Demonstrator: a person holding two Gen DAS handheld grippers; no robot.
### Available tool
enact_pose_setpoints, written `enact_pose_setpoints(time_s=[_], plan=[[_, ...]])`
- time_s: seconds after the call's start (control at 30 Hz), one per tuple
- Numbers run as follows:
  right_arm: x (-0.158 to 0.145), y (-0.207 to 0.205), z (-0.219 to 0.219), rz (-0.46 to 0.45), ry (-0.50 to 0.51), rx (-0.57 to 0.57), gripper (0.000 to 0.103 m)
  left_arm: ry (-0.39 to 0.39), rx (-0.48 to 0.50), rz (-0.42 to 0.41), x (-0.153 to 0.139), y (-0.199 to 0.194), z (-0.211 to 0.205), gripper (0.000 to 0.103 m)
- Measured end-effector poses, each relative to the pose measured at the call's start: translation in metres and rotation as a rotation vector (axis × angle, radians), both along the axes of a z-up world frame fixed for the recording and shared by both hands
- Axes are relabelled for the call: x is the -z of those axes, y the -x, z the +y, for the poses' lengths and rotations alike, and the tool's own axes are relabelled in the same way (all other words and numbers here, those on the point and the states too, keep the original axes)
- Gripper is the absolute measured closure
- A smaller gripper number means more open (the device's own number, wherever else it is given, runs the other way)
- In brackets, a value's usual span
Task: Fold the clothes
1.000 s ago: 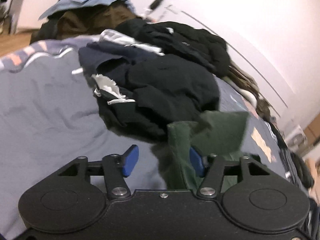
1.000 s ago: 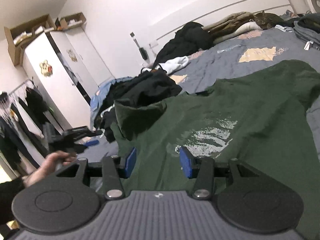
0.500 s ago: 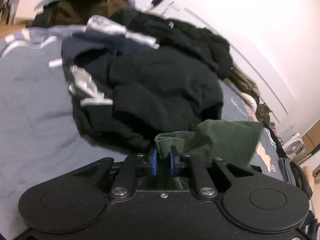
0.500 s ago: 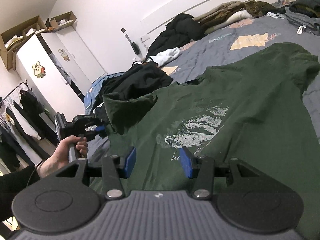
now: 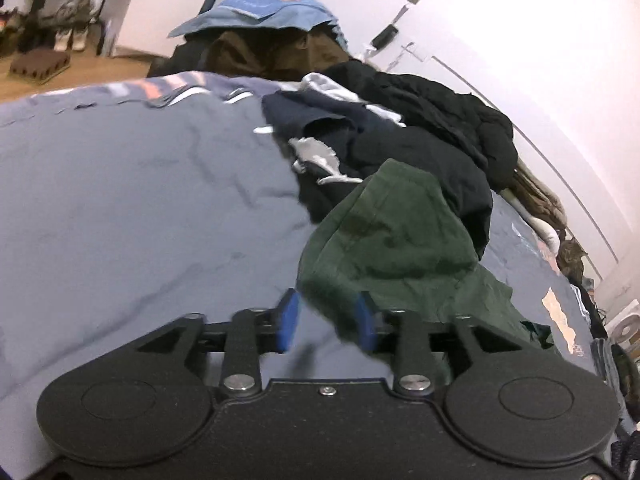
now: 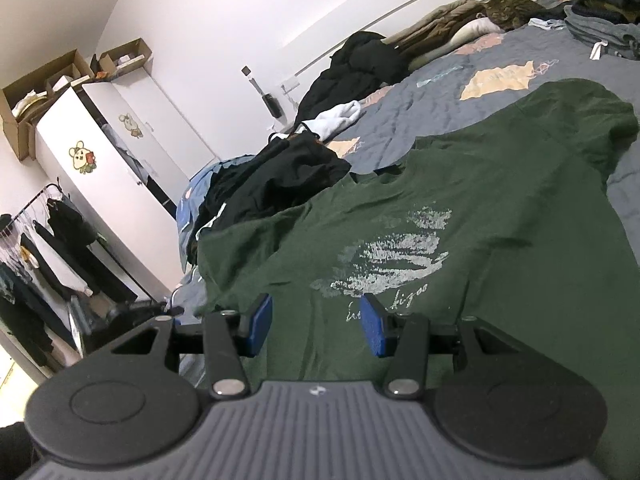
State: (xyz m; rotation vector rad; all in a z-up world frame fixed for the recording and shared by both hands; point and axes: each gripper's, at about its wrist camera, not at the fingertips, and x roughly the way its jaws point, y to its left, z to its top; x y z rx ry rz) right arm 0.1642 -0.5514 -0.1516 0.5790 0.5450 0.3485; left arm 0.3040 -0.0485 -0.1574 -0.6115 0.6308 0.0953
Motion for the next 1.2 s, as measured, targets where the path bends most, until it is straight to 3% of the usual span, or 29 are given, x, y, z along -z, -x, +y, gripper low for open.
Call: enact_pose_setpoints(time_s=[0.03, 0.27, 0.47, 0.63, 0.77, 0.9, 1.1, 1.2], plan=[[0.000, 0.000, -0.001, -0.001, -0.003, 0.000, 0.055, 0.004, 0.014, -0.005, -0.003, 0.006, -0.001, 0.045], [-0.002, -0.002, -0.009, 0.018, 0.008, 0.031, 0.054, 0.075, 0.160, -0.069, -0.012, 0.060, -0.037, 0.045], [-0.008, 0.003, -0.031, 0.027, 0.107, 0.163, 0.054, -0.084, 0.307, -0.167, -0.014, 0.076, -0.113, 0.040], [-0.007, 0.007, -0.072, 0.019, 0.170, 0.306, 0.050, -0.104, 0.445, -0.163, 0.002, 0.073, -0.144, 0.040], [0.002, 0.004, -0.123, 0.026, 0.105, 0.456, 0.048, -0.130, 0.502, -0.175, 0.005, 0.073, -0.156, 0.040], [0.017, -0.022, -0.169, 0.037, 0.012, 0.512, 0.047, -0.112, 0.522, -0.175, 0.006, 0.073, -0.158, 0.040], [0.054, -0.073, -0.223, 0.088, -0.244, 0.548, 0.046, -0.096, 0.508, -0.159, 0.007, 0.065, -0.156, 0.040], [0.050, -0.091, -0.235, 0.069, -0.138, 0.615, 0.046, -0.088, 0.492, -0.148, 0.009, 0.061, -0.152, 0.040]])
